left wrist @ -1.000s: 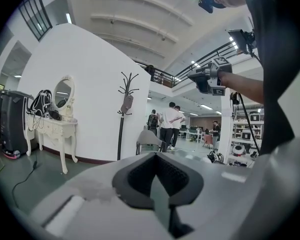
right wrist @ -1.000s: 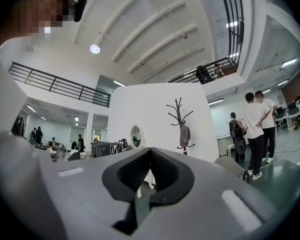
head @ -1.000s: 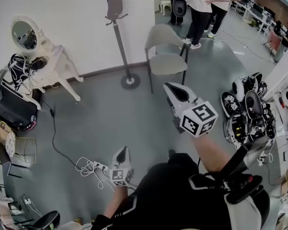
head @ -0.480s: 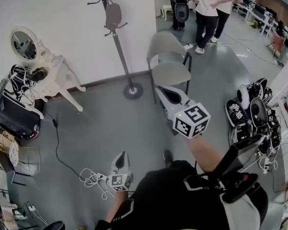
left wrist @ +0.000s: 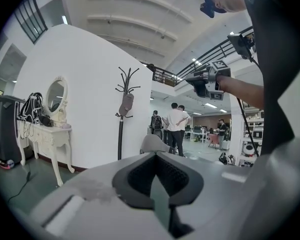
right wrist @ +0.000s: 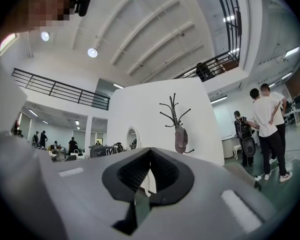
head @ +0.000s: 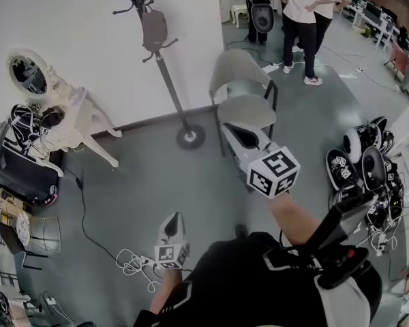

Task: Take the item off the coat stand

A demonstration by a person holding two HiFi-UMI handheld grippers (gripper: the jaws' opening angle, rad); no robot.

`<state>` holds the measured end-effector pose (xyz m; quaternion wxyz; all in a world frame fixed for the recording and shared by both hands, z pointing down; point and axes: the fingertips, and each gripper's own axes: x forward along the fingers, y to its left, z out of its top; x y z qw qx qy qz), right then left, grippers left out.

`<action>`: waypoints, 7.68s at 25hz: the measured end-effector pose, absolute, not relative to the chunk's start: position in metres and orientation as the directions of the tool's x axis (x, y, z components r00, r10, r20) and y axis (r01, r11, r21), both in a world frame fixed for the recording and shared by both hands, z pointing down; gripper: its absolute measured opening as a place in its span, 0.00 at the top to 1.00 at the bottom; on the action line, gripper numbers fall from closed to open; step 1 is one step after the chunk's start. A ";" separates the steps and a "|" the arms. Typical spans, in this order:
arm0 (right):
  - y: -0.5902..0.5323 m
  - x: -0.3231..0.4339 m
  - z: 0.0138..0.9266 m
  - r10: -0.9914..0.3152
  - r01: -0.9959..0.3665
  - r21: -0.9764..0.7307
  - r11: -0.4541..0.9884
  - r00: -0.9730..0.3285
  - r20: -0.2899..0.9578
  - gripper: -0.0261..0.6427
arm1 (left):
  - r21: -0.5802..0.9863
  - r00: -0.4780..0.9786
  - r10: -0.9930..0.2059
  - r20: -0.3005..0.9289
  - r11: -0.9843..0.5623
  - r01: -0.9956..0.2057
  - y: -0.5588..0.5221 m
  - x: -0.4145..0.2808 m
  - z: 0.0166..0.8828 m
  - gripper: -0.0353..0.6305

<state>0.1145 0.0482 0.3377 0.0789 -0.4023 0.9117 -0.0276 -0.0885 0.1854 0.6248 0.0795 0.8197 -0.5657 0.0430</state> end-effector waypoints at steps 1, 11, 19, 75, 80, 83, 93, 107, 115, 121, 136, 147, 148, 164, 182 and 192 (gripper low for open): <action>0.040 0.117 0.337 -0.736 -0.728 -0.111 0.677 -0.666 -0.121 0.95 | 0.082 0.355 -0.920 0.165 -0.346 -0.935 0.177 -0.086 0.624 0.91; -0.038 0.141 0.340 -0.737 -0.734 -0.083 0.675 -0.665 -0.120 0.95 | 0.064 0.292 -0.943 0.159 -0.285 -0.956 0.100 -0.074 0.622 0.91; -0.078 0.151 0.342 -0.717 -0.711 -0.091 0.697 -0.687 -0.120 0.95 | 0.067 0.250 -0.955 0.161 -0.243 -0.968 0.066 -0.074 0.616 0.91; -0.406 -0.032 0.307 -0.807 -0.806 -0.080 0.587 -0.573 -0.144 0.61 | 0.067 0.284 -0.948 0.142 -0.277 -0.959 -0.233 -0.277 0.617 0.91; -0.457 -0.041 0.299 -0.804 -0.804 -0.076 0.590 -0.576 -0.148 0.61 | 0.054 0.254 -0.957 0.139 -0.249 -0.967 -0.267 -0.288 0.613 0.91; -0.485 -0.047 0.297 -0.801 -0.802 -0.071 0.593 -0.580 -0.147 0.61 | 0.053 0.228 -0.963 0.142 -0.222 -0.974 -0.286 -0.293 0.612 0.91; -0.556 -0.070 0.293 -0.785 -0.787 -0.052 0.615 -0.605 -0.136 0.57 | 0.066 0.151 -0.977 0.151 -0.142 -0.988 -0.324 -0.319 0.610 0.91; -0.609 -0.100 0.290 -0.761 -0.765 -0.038 0.644 -0.634 -0.137 0.62 | 0.098 0.065 -0.958 0.278 -0.039 -0.994 -0.310 -0.338 0.665 0.91; -0.610 -0.096 0.275 -0.756 -0.768 -0.020 0.640 -0.625 -0.194 0.81 | 0.094 0.060 -0.956 0.287 -0.035 -0.995 -0.309 -0.335 0.661 0.91; -0.604 -0.091 0.257 -0.745 -0.769 0.002 0.640 -0.621 -0.242 0.88 | 0.105 0.069 -0.956 0.285 -0.040 -0.994 -0.309 -0.324 0.652 0.91; -0.563 -0.073 0.211 -0.717 -0.766 0.004 0.643 -0.603 -0.350 0.89 | 0.140 0.106 -0.948 0.299 -0.066 -0.988 -0.301 -0.320 0.658 0.91; -0.522 -0.044 0.211 -0.758 -0.807 0.004 0.590 -0.556 -0.342 0.89 | 0.133 0.201 -0.935 0.291 -0.169 -0.977 -0.292 -0.312 0.664 0.91; -0.521 -0.044 0.211 -0.763 -0.811 0.002 0.585 -0.551 -0.337 0.89 | 0.135 0.210 -0.933 0.294 -0.177 -0.975 -0.292 -0.313 0.664 0.91; -0.432 0.000 0.262 -0.845 -0.873 -0.028 0.486 -0.462 -0.270 0.90 | 0.112 0.346 -0.888 0.302 -0.328 -0.938 -0.243 -0.284 0.687 0.91; -0.383 0.018 0.324 -0.888 -0.893 -0.065 0.445 -0.430 -0.163 0.91 | 0.100 0.397 -0.871 0.291 -0.385 -0.918 -0.215 -0.267 0.687 0.91; -0.378 0.028 0.341 -0.896 -0.896 -0.074 0.438 -0.427 -0.123 0.92 | 0.102 0.410 -0.863 0.296 -0.399 -0.911 -0.211 -0.257 0.689 0.91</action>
